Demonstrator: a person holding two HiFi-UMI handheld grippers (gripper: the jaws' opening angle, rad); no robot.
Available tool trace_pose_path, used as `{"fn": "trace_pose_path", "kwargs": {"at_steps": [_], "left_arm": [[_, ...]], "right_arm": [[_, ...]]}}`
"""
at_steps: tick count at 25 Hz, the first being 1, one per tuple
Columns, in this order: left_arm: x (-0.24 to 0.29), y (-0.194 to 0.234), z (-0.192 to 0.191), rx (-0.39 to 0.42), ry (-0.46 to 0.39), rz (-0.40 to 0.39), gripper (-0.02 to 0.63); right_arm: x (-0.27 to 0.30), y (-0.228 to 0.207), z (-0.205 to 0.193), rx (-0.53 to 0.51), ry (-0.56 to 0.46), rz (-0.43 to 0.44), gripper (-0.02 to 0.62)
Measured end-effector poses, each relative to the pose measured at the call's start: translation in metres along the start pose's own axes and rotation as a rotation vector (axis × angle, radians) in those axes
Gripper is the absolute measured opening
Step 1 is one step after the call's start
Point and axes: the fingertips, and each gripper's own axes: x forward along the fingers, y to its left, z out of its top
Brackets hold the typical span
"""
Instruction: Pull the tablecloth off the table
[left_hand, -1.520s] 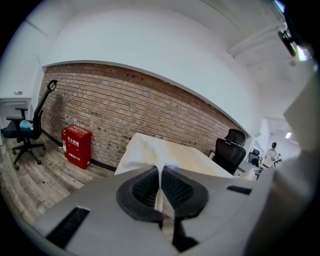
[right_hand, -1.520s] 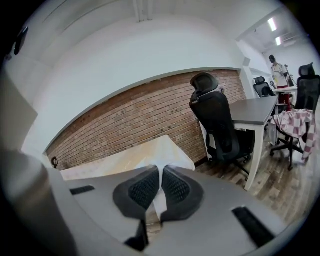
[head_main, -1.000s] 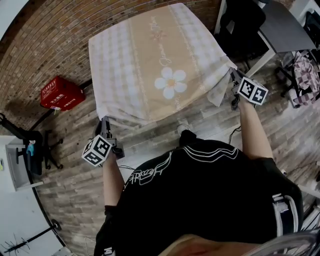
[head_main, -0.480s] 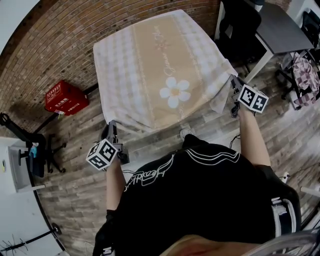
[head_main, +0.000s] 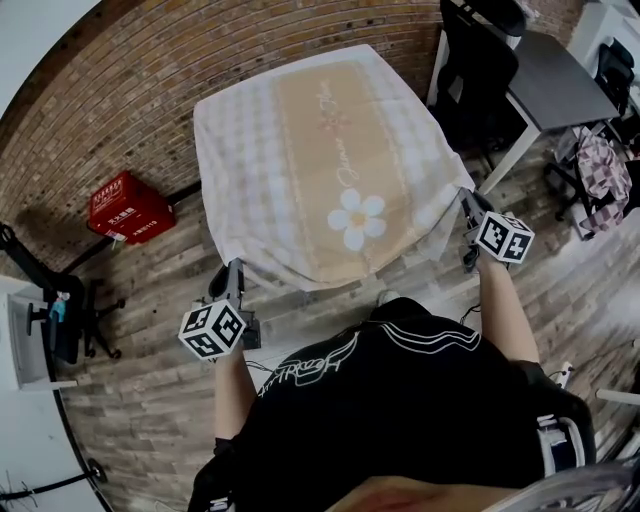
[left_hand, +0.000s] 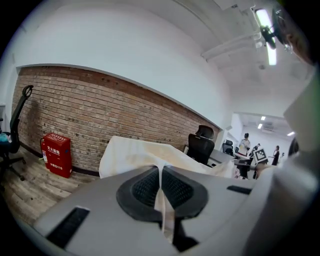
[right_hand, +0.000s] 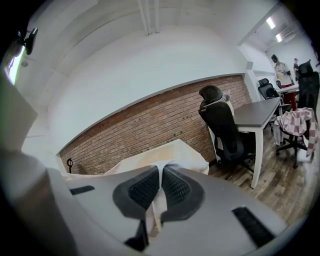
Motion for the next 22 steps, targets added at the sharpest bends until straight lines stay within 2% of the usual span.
{"fn": "trace_pose_path", "kwargs": {"at_steps": [8,22], "left_arm": [[-0.009,-0.018,0.000,0.006,0.005,-0.032,0.005],[-0.049,-0.065,-0.011,-0.010,0.002,0.024,0.005]], "right_arm": [[-0.015,0.002,-0.008,0.021,0.020,0.025,-0.002],[-0.059,0.000,-0.008,0.008,0.051,0.112,-0.003]]}}
